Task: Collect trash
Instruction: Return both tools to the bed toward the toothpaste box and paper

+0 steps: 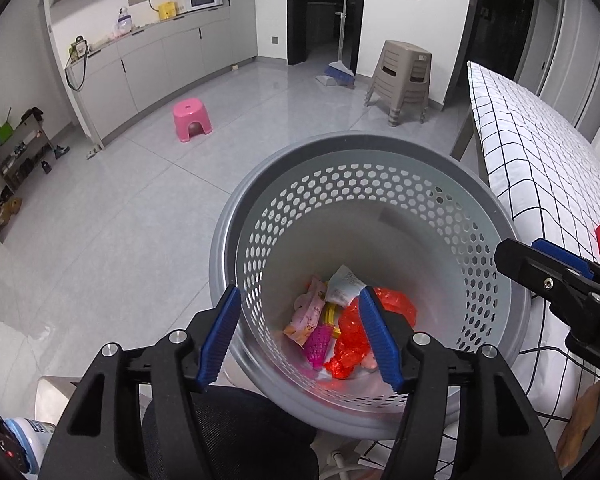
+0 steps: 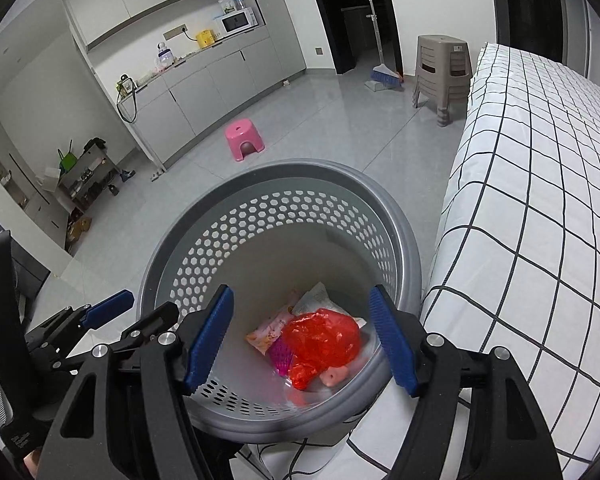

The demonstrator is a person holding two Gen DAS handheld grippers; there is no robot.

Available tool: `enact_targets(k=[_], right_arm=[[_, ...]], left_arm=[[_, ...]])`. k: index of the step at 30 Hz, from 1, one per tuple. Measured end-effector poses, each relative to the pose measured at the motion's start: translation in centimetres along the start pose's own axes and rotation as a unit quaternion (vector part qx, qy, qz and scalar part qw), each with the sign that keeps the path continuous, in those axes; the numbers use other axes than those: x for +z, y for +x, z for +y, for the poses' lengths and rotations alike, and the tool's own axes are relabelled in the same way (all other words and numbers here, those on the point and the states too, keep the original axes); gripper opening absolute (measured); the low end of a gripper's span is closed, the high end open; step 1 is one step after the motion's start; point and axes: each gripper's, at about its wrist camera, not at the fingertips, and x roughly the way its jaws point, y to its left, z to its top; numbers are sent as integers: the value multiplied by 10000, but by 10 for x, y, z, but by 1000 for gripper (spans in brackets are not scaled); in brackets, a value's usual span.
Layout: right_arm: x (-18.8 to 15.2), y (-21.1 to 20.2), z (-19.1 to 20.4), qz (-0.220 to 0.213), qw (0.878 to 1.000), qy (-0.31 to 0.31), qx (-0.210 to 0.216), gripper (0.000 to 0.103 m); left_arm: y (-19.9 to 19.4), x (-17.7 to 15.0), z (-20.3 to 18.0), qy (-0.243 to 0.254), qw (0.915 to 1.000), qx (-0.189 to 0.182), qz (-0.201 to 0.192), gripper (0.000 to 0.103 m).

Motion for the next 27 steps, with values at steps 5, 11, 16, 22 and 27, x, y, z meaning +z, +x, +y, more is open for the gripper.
enact_targets(k=[5,11,16,22,27], right_arm=[[-1,-10,-3,-81,9999,60,37,67],[-5,-37,-15,-272,9996,107,-10,68],[-14,-65,-43,-425,9986,290,-156,69],[-36,-104,-95,-567,9954,578,-519,71],[-52,-138,-140,-734,9907,756,-862,74]], left_arm=[[-9,0,-1,18,10000,28,-68,66],[-24,0,-12,72,9998,-32,-161,72],[-40,5,-35,225,9992,-128,-300,78],[-51,7,-76,401,9977,-399,-367,81],[-55,4,-124,659,9949,-690,-333,82]])
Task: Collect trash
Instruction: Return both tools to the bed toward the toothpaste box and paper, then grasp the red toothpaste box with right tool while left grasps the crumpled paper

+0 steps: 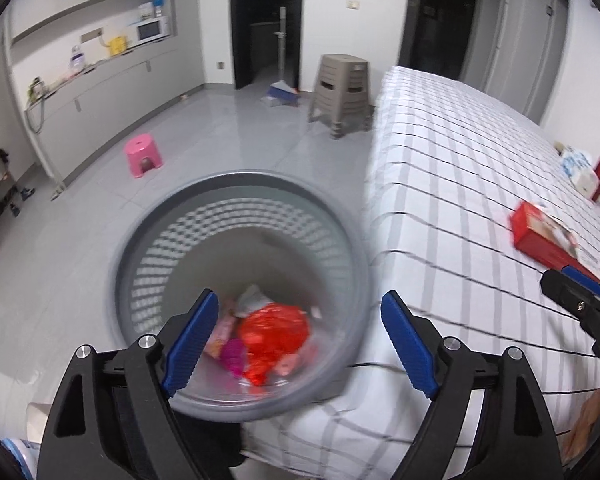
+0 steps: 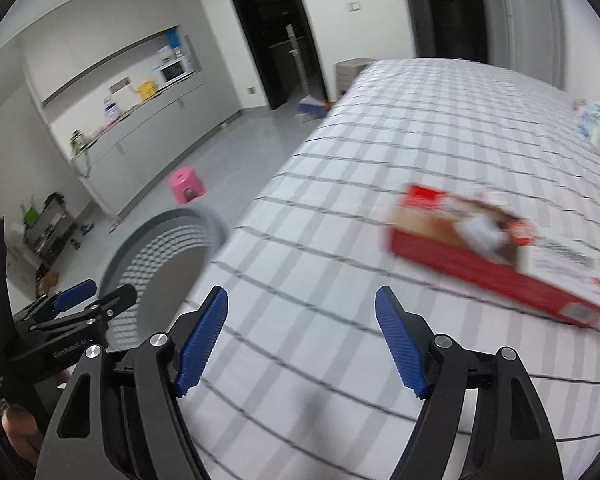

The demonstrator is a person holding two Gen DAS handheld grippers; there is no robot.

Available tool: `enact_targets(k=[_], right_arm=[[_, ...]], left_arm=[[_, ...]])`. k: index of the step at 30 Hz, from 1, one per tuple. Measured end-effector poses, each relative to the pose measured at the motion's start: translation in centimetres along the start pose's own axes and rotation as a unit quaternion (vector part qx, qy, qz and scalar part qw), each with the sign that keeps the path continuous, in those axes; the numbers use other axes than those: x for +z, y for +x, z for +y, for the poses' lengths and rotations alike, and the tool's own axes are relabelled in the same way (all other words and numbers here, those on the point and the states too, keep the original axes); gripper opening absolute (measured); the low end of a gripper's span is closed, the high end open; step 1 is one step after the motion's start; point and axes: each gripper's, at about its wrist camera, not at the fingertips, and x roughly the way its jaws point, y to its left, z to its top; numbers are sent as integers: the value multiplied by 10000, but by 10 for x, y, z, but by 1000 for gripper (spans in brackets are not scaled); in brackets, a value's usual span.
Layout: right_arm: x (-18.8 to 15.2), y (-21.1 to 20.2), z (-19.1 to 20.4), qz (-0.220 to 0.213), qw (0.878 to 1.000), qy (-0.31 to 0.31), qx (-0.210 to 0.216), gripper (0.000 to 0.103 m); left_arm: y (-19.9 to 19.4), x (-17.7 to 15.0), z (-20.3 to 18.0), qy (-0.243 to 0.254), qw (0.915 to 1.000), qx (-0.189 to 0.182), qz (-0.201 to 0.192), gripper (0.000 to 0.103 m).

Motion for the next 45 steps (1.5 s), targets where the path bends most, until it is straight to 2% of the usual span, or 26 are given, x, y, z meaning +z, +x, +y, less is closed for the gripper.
enact_targets(k=[4,8,12,16,23,29,33,38,45], right_arm=[[2,-22,-45,-120,9994,29,-315,75],[4,-37,-79,-101,9978,-194,-622,79],[12,-42,-106,10,9968,-389,-701,79],[21,-40,-126,164,9963,-587,-609,80],[31,-23,-127,489,9885,-1326,-545,80],[38,-4,-126,804,9806,-1773,-242,80],[43,9,-129,1095,9743,-1968,-24,80],[44,25,-135,1398,9692,-2027,14,80],[44,39,-137,1521,9676,-2011,142,80]], left_arm=[[2,1,-39,222,9996,-200,19,83],[3,3,-68,389,9986,-369,32,84],[5,4,-90,485,9980,-401,45,84],[8,4,-105,506,9978,-421,81,84],[10,3,-120,561,9980,-265,105,84],[7,4,-122,571,9983,-137,59,84],[7,6,-121,528,9985,-93,59,84],[7,5,-121,546,9985,-53,72,84],[10,5,-125,573,9983,-49,106,84]])
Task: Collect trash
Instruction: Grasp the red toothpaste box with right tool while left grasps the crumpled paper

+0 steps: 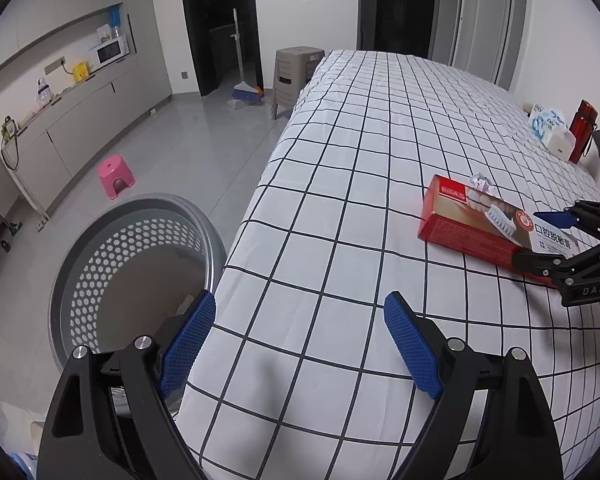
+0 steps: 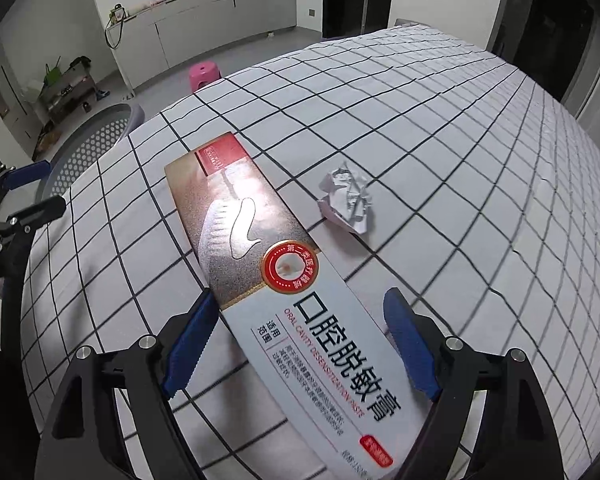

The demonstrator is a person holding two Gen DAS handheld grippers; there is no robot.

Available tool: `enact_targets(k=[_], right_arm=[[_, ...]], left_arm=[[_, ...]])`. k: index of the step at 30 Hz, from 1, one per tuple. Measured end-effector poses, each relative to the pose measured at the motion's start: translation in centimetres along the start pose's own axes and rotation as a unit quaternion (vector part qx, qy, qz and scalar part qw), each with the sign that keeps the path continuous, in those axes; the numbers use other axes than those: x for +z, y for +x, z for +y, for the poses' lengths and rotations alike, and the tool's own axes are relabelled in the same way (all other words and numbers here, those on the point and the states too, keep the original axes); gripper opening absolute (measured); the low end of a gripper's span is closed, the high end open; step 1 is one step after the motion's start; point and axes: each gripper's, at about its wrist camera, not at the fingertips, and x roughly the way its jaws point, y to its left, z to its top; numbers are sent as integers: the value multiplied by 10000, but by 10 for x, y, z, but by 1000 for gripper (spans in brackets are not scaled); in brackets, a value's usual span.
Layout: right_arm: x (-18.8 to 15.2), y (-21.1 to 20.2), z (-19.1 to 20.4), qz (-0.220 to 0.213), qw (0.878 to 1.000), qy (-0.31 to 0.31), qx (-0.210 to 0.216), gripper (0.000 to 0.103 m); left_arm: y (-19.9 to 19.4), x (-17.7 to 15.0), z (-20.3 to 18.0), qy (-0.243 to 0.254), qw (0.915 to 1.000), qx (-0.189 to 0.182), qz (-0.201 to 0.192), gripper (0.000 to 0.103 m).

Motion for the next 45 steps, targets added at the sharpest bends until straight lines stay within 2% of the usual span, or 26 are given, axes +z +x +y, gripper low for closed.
enact_targets(k=[5,11,15,20,24,27,34,40,45], right_arm=[[4,11,9,72,9999,-22,78,80],[-1,7,23,-80,9995,141,256,54],[-10,-2,28,-323,9980,440,303,52],[-24,-27,32,-834,9920,868,383,52],[-35,-52,19,-1240,9818,1404,316,52],[-49,-68,2,-1481,9699,1930,40,52],[-84,-83,-40,-1836,9339,3023,-513,51],[-99,-86,-60,-1974,9193,3347,-616,51],[-110,-88,-69,-2062,9134,3476,-480,51]], left_arm=[[1,0,-2,21,10000,-8,2,84],[3,1,0,-7,10000,-15,9,84],[4,2,-1,0,10000,-28,24,84],[9,7,-7,62,9999,-92,30,84],[14,17,-20,181,9996,-212,-5,84],[20,30,-38,284,9989,-380,-36,85],[39,55,-91,557,9960,-690,-86,86],[65,71,-139,808,9933,-830,10,86],[87,77,-165,881,9919,-902,183,86]])
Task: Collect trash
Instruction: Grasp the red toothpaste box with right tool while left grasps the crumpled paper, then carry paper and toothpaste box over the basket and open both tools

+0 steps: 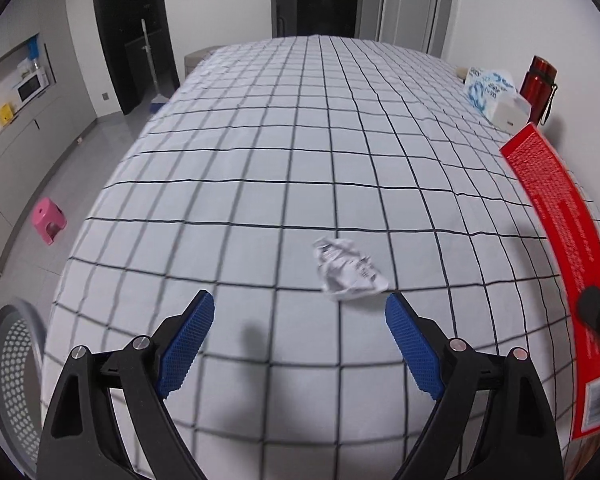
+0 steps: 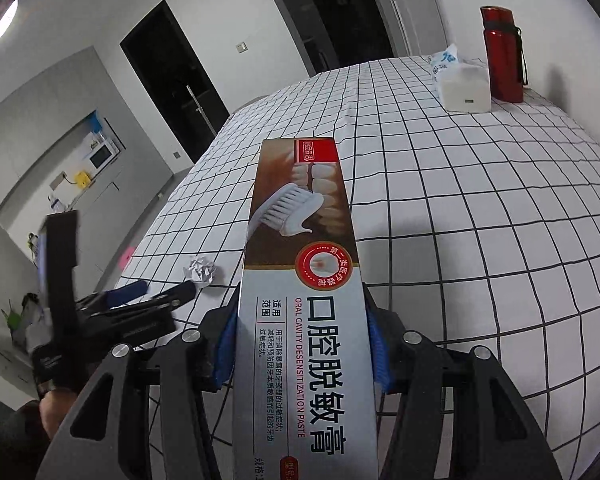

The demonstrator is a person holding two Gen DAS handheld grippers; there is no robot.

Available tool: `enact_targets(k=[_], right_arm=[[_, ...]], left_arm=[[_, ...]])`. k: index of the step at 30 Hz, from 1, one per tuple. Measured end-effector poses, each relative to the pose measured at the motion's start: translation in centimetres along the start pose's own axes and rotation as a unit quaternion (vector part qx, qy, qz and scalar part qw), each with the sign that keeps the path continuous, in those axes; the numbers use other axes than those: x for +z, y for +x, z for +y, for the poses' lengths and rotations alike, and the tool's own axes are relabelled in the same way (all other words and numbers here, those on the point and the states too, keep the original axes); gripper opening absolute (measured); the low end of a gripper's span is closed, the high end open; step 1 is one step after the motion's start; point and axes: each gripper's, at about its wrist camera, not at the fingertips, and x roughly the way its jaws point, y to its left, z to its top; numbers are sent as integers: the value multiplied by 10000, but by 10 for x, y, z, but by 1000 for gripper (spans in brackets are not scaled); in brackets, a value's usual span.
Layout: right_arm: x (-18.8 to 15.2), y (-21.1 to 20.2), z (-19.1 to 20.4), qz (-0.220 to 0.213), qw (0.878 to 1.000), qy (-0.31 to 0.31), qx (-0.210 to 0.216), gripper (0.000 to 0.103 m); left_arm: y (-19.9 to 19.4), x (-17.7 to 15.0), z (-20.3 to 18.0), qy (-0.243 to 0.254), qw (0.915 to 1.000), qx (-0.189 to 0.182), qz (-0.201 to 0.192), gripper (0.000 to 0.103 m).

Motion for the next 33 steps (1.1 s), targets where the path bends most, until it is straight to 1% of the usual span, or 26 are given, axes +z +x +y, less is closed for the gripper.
enact_targets(k=[5,6,7,9,10,11,13,18,20,24,27,32,33], right_arm=[[-2,-3,-7,25,9999,45,122,51],[-2,-3,-6,30,9999,36,129,51],[-2,-4,-5,27,9999,23,135,51],[-2,-4,-7,23,9999,14,149,51],[-1,-4,-8,25,9999,25,152,51],[-1,-4,-8,31,9999,35,147,51],[-1,-3,-9,47,9999,57,146,51],[0,-1,-7,70,9998,51,171,51],[0,1,-6,96,9998,33,144,51],[-2,4,-2,121,9998,-41,121,51],[-4,7,5,146,9998,-86,134,51],[-10,6,36,150,9990,-367,184,51],[-12,6,47,160,9986,-454,227,51]], left_arm=[[17,5,-8,-23,9999,-11,121,85],[19,6,-9,-42,9999,-11,136,82],[21,7,-8,-51,9999,-12,149,75],[23,8,-10,-41,9999,19,143,68],[23,8,-10,-30,9999,5,122,59],[22,9,-11,-7,10000,-18,88,55],[21,10,-13,35,10000,-56,62,33],[13,3,-9,24,9997,-225,53,27],[6,-3,-5,30,9997,-226,52,26],[-15,-17,4,66,9999,-146,-35,26],[-33,-28,18,-18,9999,-74,-83,26],[-64,-49,50,-203,9994,115,-238,26],[-72,-53,58,-260,9991,163,-289,26]])
